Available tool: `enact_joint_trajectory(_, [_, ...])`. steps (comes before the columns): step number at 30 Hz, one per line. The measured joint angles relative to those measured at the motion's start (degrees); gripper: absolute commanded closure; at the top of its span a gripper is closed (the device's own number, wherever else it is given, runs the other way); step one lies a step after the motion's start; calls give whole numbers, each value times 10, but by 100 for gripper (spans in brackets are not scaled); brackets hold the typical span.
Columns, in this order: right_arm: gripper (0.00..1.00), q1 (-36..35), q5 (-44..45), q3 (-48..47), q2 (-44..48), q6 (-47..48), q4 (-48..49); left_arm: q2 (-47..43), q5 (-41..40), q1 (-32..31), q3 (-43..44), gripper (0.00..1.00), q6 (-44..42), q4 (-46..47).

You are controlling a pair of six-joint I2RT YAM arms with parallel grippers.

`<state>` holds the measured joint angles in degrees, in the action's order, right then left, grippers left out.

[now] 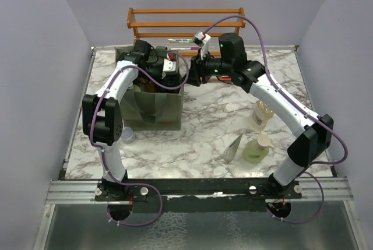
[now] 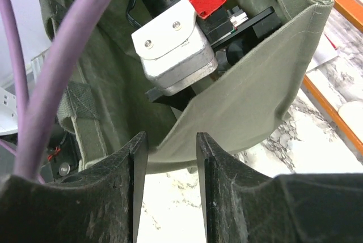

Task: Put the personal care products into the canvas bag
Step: Place the care product in the canvas bag.

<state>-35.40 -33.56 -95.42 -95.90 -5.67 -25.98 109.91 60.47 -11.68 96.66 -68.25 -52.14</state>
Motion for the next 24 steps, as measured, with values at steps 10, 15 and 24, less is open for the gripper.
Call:
enact_joint_trajectory(10, [59,3,1,14,21,15,-2,-3,-3,0,-1,49,32,14])
enact_joint_trajectory(15, [59,6,1,19,22,15,-4,-9,-10,0,-6,43,46,22])
enact_joint_trajectory(24, [59,12,0,27,35,15,-5,-14,-19,0,-10,37,69,33])
